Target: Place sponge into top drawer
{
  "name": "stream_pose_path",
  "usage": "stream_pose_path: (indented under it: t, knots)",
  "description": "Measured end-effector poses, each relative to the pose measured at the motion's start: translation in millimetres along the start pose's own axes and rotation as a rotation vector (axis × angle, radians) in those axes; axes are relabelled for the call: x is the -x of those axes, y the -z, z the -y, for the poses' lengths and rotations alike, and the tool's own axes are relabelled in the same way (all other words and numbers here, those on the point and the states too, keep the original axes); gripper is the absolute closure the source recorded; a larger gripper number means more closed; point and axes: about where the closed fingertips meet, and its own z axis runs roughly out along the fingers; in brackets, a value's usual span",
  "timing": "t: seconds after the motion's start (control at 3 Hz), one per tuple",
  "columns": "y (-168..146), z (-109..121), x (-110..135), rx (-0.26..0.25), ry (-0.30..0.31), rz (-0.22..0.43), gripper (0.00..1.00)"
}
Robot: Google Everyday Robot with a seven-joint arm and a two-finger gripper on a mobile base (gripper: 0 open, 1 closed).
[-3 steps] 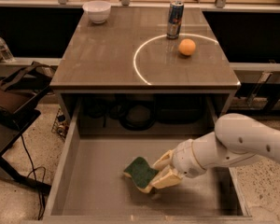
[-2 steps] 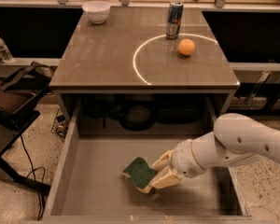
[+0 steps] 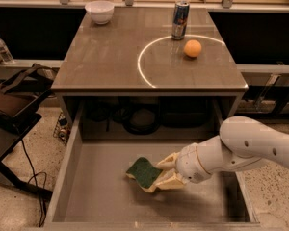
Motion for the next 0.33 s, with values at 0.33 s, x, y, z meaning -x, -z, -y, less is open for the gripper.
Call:
stream_pose_path:
  t: [0.33]
  knots:
    - [-0.6,-0.6,0.8,0.002,0.002,0.0,0.06]
